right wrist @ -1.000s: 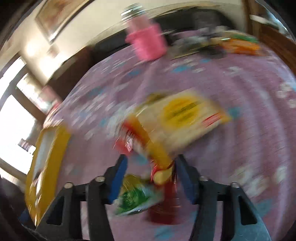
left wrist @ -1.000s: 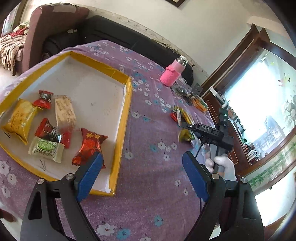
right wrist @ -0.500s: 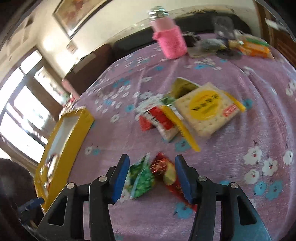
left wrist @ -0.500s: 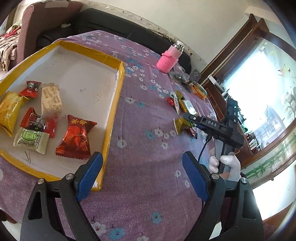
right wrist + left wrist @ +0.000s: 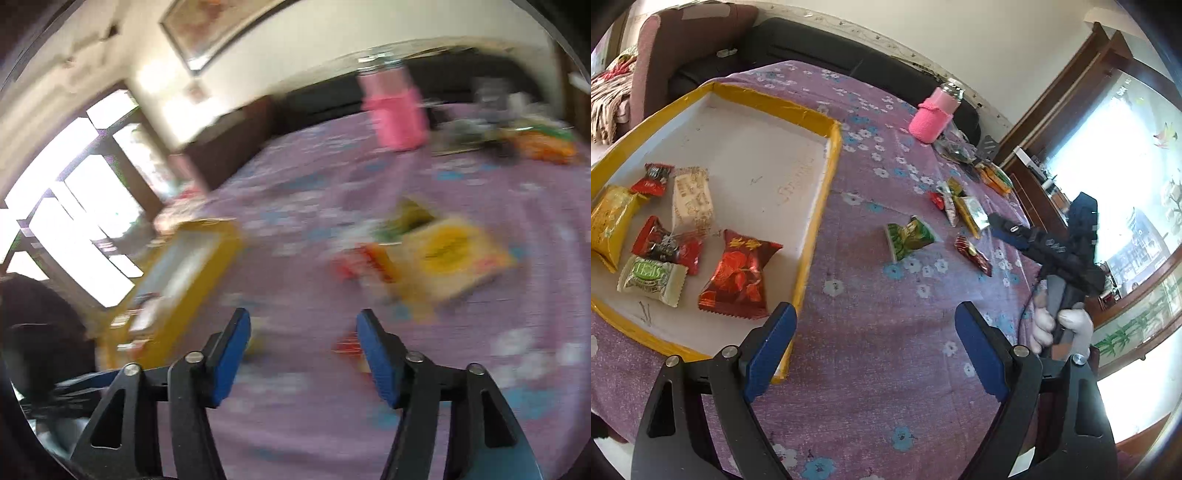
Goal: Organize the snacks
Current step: 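Move both open tools back toward the snack pile, then grasp the red chocolate bar with the right tool while the left tool grasps the green packet, then carry the chocolate bar and green packet into the tray and open both tools, then move both open tools back toward the remaining snacks, then grasp the white-red packet with the right tool while the left tool grasps the yellow cracker packet, then carry both packets into the tray and open both tools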
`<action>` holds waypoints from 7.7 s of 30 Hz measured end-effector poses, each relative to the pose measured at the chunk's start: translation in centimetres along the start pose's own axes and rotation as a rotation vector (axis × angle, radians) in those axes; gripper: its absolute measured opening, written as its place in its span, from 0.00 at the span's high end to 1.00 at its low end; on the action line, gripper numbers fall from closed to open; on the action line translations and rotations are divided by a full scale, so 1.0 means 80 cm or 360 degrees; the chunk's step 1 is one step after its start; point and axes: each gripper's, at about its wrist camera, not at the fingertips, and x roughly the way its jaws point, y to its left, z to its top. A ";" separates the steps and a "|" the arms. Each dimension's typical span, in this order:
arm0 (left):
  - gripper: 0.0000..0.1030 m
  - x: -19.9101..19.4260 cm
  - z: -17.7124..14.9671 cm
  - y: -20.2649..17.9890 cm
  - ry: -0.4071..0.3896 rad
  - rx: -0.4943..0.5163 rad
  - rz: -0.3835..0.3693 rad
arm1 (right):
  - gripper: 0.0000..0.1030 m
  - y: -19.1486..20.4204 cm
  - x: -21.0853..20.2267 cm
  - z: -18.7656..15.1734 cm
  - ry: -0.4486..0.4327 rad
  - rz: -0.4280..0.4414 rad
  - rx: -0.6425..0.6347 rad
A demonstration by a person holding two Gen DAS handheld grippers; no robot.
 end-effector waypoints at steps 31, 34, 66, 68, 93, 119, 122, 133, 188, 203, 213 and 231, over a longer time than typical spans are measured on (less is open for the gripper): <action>0.24 0.210 0.060 -0.105 0.0317 0.0788 0.0286 | 0.74 0.014 0.051 -0.036 0.0198 -0.0290 -0.0197; 0.63 0.204 0.058 -0.107 0.0253 0.0807 0.0303 | 0.74 0.009 0.049 -0.034 0.0186 -0.0278 -0.0153; 0.65 0.009 0.138 0.140 -0.0029 0.0112 0.0533 | 0.75 0.252 0.075 -0.006 0.0225 0.0279 -0.0357; 0.65 0.017 0.146 0.149 -0.0011 0.0087 0.0510 | 0.75 0.282 0.095 -0.005 0.0266 0.0299 -0.0387; 0.54 0.033 0.175 0.204 0.0085 -0.0177 0.0347 | 0.59 0.355 0.199 -0.013 0.0389 0.0153 -0.0486; 0.23 0.008 0.056 -0.008 -0.0170 -0.0019 -0.0055 | 0.43 0.039 0.020 -0.003 -0.0024 -0.0229 0.0189; 0.23 0.021 0.044 -0.013 -0.0131 0.0025 0.0005 | 0.29 -0.017 0.003 0.016 -0.0139 -0.0400 0.0287; 0.23 0.032 0.032 -0.014 -0.0071 0.0021 0.0079 | 0.35 -0.147 0.072 0.107 -0.0015 -0.0632 0.0545; 0.19 0.226 -0.006 -0.193 0.0323 0.0768 0.0269 | 0.83 -0.063 0.023 -0.018 0.0126 -0.0193 0.0204; 0.31 0.173 0.004 -0.139 0.0186 0.0560 0.0221 | 0.87 -0.071 0.037 -0.019 0.0034 -0.0249 0.0259; 0.31 0.073 0.027 -0.071 -0.0054 0.0334 0.0171 | 0.87 -0.059 0.027 -0.026 -0.0027 -0.0351 0.0220; 0.35 -0.001 0.089 0.058 -0.0144 -0.0077 -0.0225 | 0.88 0.159 0.041 -0.007 0.0111 0.0204 -0.0073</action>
